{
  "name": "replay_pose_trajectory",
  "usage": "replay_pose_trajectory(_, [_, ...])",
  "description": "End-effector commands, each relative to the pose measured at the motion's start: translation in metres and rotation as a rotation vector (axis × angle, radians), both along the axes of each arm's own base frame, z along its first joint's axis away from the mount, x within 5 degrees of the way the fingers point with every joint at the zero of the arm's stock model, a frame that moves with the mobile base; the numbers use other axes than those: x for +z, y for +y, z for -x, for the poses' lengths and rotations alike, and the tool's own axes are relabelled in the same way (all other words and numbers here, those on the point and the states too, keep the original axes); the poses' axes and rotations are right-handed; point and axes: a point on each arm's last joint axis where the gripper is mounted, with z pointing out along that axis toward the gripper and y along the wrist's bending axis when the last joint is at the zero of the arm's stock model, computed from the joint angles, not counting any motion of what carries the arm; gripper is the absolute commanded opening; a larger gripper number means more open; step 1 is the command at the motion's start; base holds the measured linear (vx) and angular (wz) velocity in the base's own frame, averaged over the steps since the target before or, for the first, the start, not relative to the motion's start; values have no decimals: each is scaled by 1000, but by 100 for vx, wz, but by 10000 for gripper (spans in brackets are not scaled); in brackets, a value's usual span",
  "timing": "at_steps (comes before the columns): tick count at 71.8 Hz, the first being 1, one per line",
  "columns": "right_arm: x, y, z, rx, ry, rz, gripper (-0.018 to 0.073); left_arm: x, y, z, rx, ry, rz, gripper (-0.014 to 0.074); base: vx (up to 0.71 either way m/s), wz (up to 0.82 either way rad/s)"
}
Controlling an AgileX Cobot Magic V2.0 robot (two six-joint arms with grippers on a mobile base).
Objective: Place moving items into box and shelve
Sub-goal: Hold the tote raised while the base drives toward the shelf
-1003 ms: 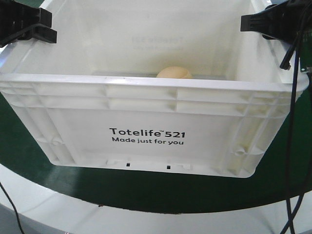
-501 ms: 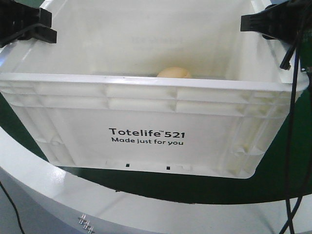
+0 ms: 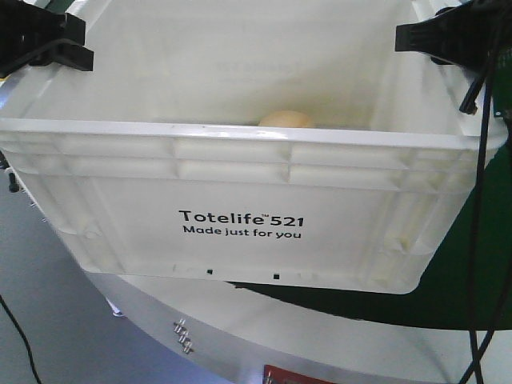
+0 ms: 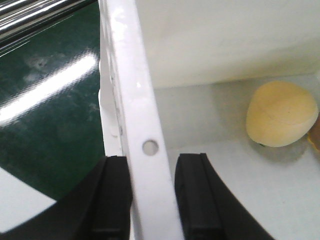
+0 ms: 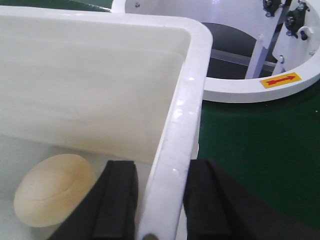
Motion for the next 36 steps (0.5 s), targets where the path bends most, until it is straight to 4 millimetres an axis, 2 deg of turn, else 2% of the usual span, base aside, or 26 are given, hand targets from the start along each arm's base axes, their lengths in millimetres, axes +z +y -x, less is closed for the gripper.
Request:
replay_pose_trajectory(1, [36,0,4,23,-227,-69,-6,39,-7,15,-19,-172,136,0,-8,29])
replay_pose_trajectory(36, [36,0,4,23,-227,-69,-6,39,-7,15,-19,-172,136,0,-10,39])
